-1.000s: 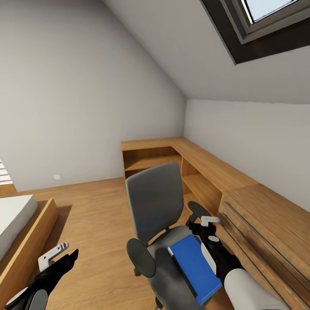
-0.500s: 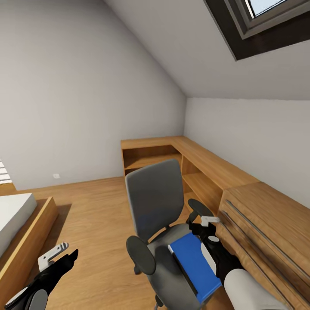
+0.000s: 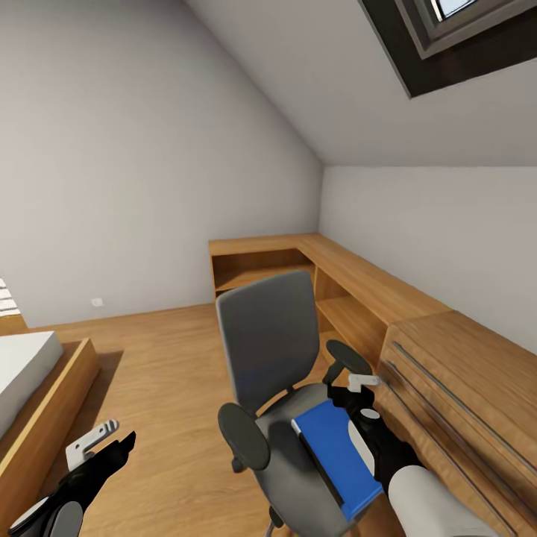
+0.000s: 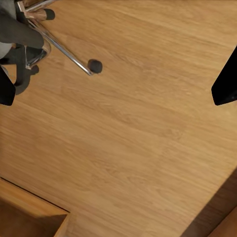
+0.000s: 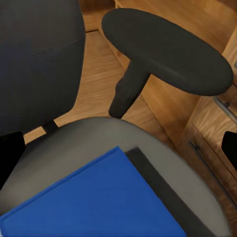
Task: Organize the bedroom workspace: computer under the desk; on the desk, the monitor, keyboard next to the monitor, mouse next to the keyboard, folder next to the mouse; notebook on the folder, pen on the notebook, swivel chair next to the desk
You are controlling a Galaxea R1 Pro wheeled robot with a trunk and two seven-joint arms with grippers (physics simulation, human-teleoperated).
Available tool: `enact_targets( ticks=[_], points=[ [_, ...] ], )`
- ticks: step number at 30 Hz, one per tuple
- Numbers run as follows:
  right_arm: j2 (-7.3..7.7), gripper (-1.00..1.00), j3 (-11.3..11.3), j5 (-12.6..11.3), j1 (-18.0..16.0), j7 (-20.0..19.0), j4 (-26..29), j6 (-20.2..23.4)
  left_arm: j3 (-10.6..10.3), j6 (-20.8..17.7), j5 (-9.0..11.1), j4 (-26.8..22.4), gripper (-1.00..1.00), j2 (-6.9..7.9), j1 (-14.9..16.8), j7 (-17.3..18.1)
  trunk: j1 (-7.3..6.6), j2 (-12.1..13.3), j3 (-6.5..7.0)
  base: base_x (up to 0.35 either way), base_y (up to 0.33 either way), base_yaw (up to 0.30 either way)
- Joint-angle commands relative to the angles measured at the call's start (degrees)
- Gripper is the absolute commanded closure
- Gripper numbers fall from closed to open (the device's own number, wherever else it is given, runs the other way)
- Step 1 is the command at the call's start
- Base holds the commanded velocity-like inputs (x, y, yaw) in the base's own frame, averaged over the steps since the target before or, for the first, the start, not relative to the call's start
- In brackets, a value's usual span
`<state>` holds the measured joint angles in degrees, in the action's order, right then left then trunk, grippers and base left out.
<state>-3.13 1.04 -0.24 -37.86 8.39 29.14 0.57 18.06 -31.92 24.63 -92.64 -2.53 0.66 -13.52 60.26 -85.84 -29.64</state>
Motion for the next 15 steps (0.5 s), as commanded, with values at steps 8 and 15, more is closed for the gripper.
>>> enact_targets(
  ticks=[8,15],
  points=[
    [0.02,-1.00,0.1,0.0,0.0,0.1,0.1,0.1,0.0,-0.2,0.6,-0.1,-1.00,-0.10,0.0,-0.5,1.76,-3.3,-1.50,0.000,0.000,0.000],
    [0.03,-1.00,0.0,0.1,-0.1,0.1,0.0,0.1,0.0,-0.2,0.6,-0.1,-1.00,-0.11,0.0,-0.5,3.30,-6.1,-2.76,0.000,0.000,0.000]
  ],
)
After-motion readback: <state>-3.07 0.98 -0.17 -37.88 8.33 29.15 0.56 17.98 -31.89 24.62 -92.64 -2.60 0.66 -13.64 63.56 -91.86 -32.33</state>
